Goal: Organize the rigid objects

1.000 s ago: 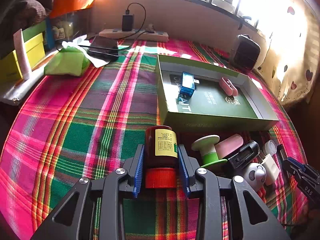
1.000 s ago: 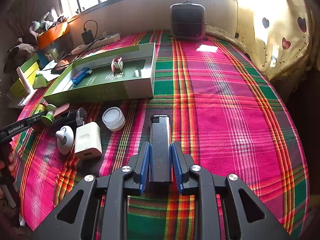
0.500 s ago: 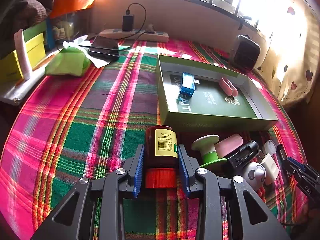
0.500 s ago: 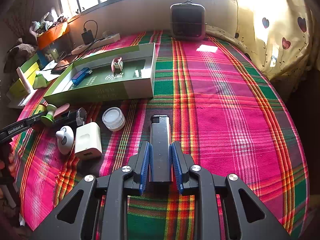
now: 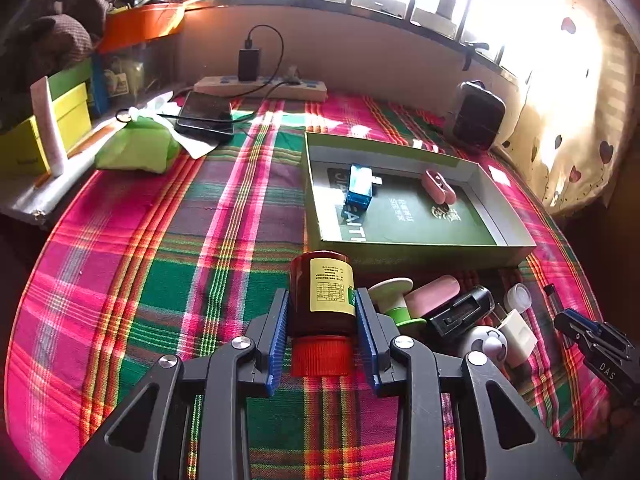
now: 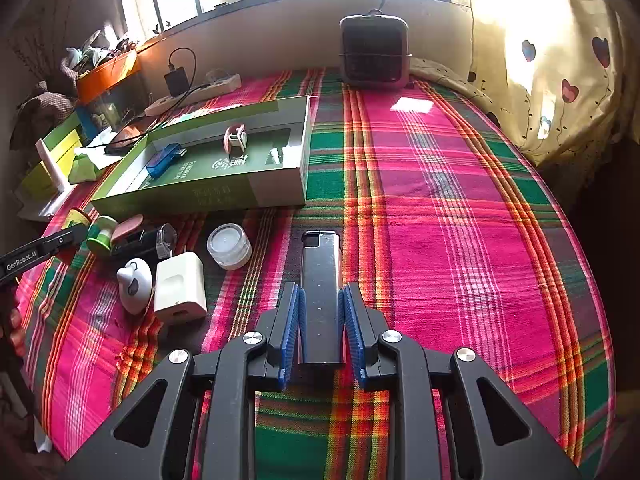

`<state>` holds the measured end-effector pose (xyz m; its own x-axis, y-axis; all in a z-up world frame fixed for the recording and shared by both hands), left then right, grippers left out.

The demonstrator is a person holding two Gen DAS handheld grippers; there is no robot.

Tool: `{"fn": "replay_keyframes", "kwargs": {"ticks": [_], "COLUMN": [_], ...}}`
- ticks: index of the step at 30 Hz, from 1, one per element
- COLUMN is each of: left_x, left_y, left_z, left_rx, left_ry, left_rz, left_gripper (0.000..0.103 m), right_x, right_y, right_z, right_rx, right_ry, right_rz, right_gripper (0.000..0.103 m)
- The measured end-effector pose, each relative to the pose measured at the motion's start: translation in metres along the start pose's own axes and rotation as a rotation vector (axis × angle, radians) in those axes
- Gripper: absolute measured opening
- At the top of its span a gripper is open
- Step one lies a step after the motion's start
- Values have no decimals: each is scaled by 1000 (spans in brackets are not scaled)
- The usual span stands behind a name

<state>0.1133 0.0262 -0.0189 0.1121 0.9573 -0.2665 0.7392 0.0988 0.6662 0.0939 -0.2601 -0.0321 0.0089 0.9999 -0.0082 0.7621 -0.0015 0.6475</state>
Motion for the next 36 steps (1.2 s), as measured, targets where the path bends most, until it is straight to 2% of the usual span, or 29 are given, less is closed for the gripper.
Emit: {"fn": "replay_keyframes", "kwargs": {"ticks": [7, 18, 36], "left_x": [-11, -31, -62], "left_y": [15, 44, 86], "left_z": [-12, -6, 44], "left_rx": [-28, -31, 22], "left_ry": [-25, -87, -182], "left_rz": [27, 63, 94], "left_gripper": [31, 31, 31], "right_x": [-2, 11, 42], "right_y": [11, 52, 117], "right_z": [-11, -20, 24], "right_rx": [-29, -90, -50], "right_ry": [1, 22, 71], "right_rz": [-7, -54, -96], "right_gripper": [24, 24, 24]}}
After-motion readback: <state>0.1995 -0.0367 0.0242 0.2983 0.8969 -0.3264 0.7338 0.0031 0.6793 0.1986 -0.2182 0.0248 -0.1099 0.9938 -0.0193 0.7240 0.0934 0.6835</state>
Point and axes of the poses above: each gripper's, at about its wrist camera, not at the fingertips, and z roughly the way its jaws point, x to its left, y to its top, the point moved 6 cm from there along z, roughly the way its jaws point, and after that the axes turned 9 degrees about -y, right-handed, at the moved point
